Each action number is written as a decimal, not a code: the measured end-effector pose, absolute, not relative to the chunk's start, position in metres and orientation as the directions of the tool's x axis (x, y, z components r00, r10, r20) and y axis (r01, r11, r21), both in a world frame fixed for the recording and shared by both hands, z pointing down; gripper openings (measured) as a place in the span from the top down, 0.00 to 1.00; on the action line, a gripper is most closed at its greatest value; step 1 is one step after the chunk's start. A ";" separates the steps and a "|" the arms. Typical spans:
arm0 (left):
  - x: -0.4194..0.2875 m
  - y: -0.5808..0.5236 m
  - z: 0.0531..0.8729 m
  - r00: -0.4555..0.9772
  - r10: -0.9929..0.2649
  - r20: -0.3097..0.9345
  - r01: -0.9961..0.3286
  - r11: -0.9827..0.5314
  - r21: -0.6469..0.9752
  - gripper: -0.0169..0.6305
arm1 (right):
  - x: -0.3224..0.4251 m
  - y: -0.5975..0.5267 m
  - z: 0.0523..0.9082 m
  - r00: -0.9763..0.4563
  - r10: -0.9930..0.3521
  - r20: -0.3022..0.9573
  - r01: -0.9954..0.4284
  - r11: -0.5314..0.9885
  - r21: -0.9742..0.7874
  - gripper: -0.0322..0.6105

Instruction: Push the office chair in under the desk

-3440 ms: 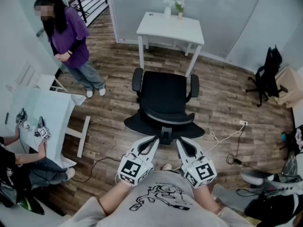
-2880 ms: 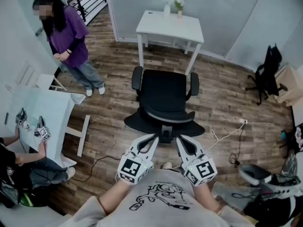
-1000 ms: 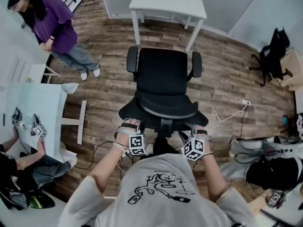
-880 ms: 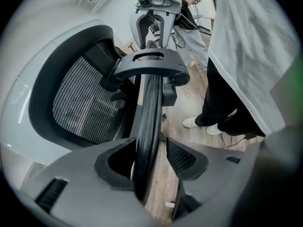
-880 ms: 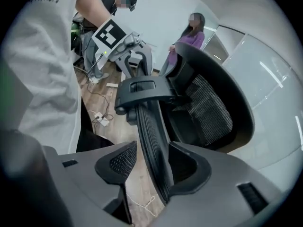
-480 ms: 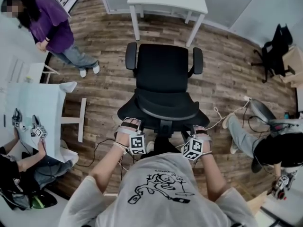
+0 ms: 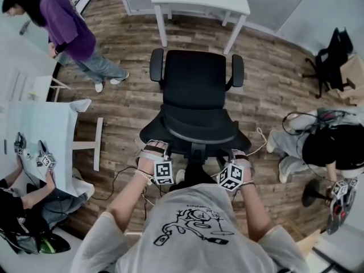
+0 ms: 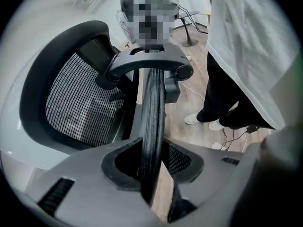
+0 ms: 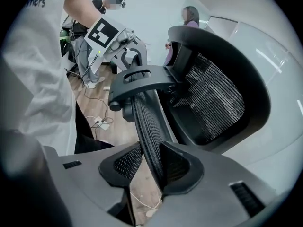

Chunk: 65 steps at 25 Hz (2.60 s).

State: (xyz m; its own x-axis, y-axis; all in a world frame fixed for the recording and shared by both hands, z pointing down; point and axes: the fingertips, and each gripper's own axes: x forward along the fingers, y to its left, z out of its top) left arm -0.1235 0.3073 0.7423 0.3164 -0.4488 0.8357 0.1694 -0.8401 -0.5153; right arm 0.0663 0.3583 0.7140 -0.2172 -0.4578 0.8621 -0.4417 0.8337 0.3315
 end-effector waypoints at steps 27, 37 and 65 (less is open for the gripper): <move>-0.110 0.197 0.747 0.251 -0.448 0.858 0.170 -0.852 -0.495 0.78 | 0.081 0.254 0.718 -0.209 -0.444 0.871 -0.441 0.838 0.321 0.73; -0.091 0.171 0.748 0.227 -0.421 0.878 0.132 -0.880 -0.456 0.79 | 0.101 0.222 0.718 -0.221 -0.417 0.881 -0.391 0.866 0.312 0.73; -0.045 0.081 0.751 0.185 -0.401 0.897 0.040 -0.909 -0.414 0.79 | 0.150 0.125 0.718 -0.204 -0.429 0.880 -0.343 0.873 0.346 0.73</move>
State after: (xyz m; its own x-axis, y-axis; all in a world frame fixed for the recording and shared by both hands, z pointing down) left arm -0.0445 0.0806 0.7509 0.1853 -0.4006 0.8973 0.0404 -0.9093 -0.4143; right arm 0.1496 0.1255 0.7177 -0.2044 -0.4294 0.8797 -0.3435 0.8730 0.3463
